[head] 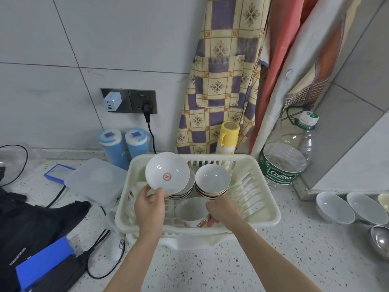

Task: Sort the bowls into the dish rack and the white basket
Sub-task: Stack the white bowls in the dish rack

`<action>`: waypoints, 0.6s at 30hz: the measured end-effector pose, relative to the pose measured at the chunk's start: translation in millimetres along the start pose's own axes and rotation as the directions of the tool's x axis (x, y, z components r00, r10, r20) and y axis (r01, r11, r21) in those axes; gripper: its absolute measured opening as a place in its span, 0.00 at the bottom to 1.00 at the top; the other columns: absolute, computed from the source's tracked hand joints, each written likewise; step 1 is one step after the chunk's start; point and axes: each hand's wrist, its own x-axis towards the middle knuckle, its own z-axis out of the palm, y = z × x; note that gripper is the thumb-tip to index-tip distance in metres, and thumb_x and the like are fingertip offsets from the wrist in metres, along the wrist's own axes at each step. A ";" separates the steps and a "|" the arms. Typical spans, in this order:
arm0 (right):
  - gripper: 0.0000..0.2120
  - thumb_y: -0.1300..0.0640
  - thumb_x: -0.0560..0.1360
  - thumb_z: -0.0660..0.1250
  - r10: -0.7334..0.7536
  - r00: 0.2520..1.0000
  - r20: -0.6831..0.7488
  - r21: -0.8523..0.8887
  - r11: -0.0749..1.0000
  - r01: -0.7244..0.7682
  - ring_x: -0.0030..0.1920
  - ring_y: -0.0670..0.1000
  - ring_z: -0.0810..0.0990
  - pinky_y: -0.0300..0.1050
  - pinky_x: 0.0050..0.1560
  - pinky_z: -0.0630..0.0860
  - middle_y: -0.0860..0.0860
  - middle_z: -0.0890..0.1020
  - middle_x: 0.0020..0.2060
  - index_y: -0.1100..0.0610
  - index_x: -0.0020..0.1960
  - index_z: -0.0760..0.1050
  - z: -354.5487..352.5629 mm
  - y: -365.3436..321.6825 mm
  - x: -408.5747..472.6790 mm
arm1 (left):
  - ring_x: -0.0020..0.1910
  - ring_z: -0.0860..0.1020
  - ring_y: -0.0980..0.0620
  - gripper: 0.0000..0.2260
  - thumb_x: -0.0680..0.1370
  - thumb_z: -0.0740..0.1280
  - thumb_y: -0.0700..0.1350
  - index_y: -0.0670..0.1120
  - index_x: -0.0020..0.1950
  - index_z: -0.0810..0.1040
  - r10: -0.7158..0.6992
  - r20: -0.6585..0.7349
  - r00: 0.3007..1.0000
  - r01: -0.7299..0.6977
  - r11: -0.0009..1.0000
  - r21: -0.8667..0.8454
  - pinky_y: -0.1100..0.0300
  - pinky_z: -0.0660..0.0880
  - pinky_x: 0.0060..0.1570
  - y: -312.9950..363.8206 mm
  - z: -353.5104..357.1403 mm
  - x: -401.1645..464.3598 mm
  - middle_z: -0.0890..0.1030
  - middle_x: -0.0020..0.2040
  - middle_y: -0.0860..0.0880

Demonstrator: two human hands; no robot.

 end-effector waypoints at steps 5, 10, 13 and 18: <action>0.10 0.57 0.64 0.55 0.011 0.998 0.057 -0.030 1.000 -0.009 0.32 0.45 0.76 0.38 0.33 0.71 0.46 0.82 0.23 0.57 0.32 0.74 6.4 4.5 4.7 | 0.34 0.74 0.55 0.21 0.68 0.64 0.53 0.49 0.58 0.78 -0.010 0.007 1.000 0.010 1.000 0.004 0.54 0.74 0.42 -1.0 0.2 -0.6 0.87 0.39 0.53; 0.10 0.58 0.58 0.53 0.007 0.995 0.098 0.006 1.000 -0.007 0.33 0.48 0.77 0.38 0.34 0.71 0.48 0.82 0.23 0.58 0.31 0.73 10.6 7.2 12.9 | 0.36 0.76 0.53 0.21 0.67 0.64 0.54 0.50 0.58 0.79 -0.015 0.007 1.000 0.015 0.999 0.029 0.51 0.77 0.44 -1.1 -0.1 -1.2 0.87 0.40 0.51; 0.10 0.59 0.60 0.55 -0.001 0.996 0.088 0.058 0.998 -0.005 0.30 0.50 0.77 0.39 0.34 0.72 0.51 0.83 0.24 0.60 0.33 0.74 13.7 12.8 18.6 | 0.38 0.76 0.52 0.19 0.70 0.64 0.52 0.50 0.59 0.78 -0.031 0.006 0.999 0.031 0.999 0.036 0.46 0.77 0.50 -0.8 0.2 -0.7 0.87 0.39 0.53; 0.05 0.60 0.63 0.58 0.021 0.997 0.076 0.041 0.999 -0.025 0.23 0.49 0.75 0.37 0.29 0.68 0.50 0.77 0.17 0.59 0.36 0.71 13.9 15.4 23.9 | 0.39 0.78 0.51 0.19 0.68 0.64 0.54 0.51 0.58 0.78 -0.031 0.005 1.000 0.031 0.999 0.041 0.46 0.78 0.50 0.0 0.7 -1.8 0.86 0.38 0.54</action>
